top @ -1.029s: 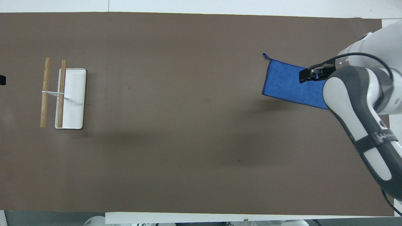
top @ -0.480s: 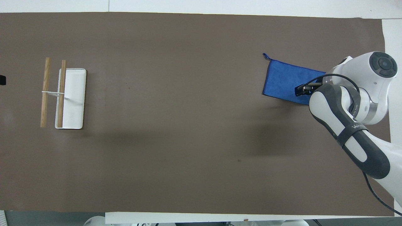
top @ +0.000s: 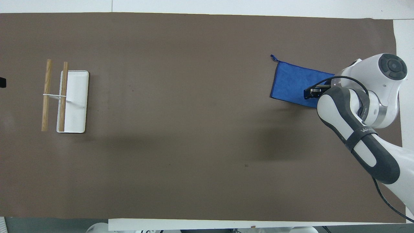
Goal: Right arm passes towel to left arm to hang
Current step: 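Reach the right gripper down and grasp the blue towel's edge, then lift the towel with the right gripper while the left gripper approaches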
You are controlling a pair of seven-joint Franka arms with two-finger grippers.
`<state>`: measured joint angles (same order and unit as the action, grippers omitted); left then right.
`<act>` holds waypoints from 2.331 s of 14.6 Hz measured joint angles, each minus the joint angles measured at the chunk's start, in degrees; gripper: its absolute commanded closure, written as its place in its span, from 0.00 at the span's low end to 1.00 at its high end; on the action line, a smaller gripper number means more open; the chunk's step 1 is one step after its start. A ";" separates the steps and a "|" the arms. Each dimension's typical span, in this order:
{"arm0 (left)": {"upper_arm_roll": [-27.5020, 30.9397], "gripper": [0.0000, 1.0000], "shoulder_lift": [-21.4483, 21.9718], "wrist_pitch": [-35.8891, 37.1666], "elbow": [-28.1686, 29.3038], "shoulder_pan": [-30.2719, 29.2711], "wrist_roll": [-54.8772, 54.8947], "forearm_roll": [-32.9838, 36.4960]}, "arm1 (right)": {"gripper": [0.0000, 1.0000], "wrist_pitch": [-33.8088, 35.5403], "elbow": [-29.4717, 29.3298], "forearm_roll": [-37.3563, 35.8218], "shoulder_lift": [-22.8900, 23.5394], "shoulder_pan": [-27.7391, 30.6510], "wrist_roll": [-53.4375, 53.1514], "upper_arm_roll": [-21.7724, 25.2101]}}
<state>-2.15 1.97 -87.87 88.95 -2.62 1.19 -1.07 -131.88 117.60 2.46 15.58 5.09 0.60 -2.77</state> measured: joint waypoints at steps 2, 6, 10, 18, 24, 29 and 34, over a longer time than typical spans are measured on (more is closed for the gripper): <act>0.00 0.00 0.00 0.00 0.00 0.00 0.00 0.00 | 0.26 -0.91 -0.08 0.00 0.11 -0.16 -0.14 0.00; 0.00 0.00 0.00 0.00 0.00 0.00 0.00 0.00 | 0.33 -2.29 -0.08 0.00 1.21 -0.21 -0.21 0.00; 0.00 0.00 0.00 0.00 0.00 0.00 0.00 0.00 | 0.61 -2.49 -0.07 0.00 1.77 -0.26 -0.21 -0.01; 0.00 0.00 0.00 0.00 0.00 0.00 0.00 0.00 | 1.00 -1.86 -0.31 0.00 1.68 -0.25 -0.21 -0.01; 0.00 0.00 0.00 0.00 0.00 0.00 0.00 0.00 | 1.00 25.47 -18.46 3.65 0.29 -0.41 -1.05 -4.30; -0.33 0.00 0.06 5.01 0.04 0.14 0.00 -0.05 | 1.00 31.45 -23.67 29.31 -2.48 -0.49 -15.20 -6.61; -0.66 0.00 1.22 11.71 0.12 0.83 -4.66 -0.47 | 1.00 26.51 -23.77 46.34 -2.45 -1.23 -29.10 -12.15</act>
<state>-2.81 3.18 -76.17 89.07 -1.79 -3.47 -1.54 -105.37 93.82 48.79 13.13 3.86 -28.49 -14.93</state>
